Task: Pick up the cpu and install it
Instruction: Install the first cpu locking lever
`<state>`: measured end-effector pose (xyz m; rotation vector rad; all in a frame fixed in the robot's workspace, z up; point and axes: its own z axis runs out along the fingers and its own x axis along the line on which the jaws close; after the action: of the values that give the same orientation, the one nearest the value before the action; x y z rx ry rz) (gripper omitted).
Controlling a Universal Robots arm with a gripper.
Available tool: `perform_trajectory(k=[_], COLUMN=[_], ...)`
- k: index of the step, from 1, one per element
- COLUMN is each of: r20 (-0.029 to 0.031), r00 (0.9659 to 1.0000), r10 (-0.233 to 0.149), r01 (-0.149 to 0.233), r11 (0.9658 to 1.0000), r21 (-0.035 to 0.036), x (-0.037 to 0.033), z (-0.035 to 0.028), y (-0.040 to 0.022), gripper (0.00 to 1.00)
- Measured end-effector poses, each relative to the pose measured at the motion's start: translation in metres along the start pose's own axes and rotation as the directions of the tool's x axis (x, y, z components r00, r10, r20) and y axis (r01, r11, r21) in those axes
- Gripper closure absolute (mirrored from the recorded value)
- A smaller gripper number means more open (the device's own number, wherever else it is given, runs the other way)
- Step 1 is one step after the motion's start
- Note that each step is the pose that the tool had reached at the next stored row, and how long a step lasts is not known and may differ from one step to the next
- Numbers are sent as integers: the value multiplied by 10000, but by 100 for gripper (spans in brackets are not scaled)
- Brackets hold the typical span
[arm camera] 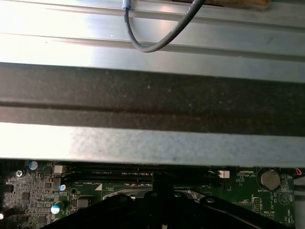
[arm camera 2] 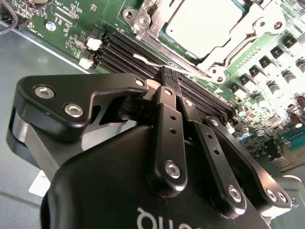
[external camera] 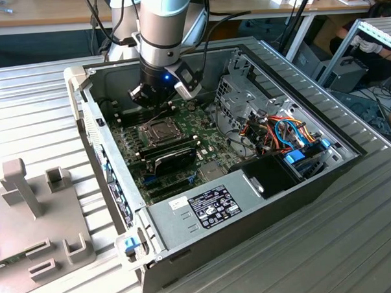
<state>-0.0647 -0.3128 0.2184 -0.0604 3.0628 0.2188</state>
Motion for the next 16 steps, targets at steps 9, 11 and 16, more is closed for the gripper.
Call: perform_trajectory(k=[9,11,16], r20=[-1,-1,-1], r00=[10000,10000,10000], r10=[1,0,1], r01=[-1,0,-1], r11=[10000,10000,10000], r21=[1,1,2], x=[-37,-45,-52], z=[62,74,87], y=[-16,-19,-22], gripper=[89,89,89])
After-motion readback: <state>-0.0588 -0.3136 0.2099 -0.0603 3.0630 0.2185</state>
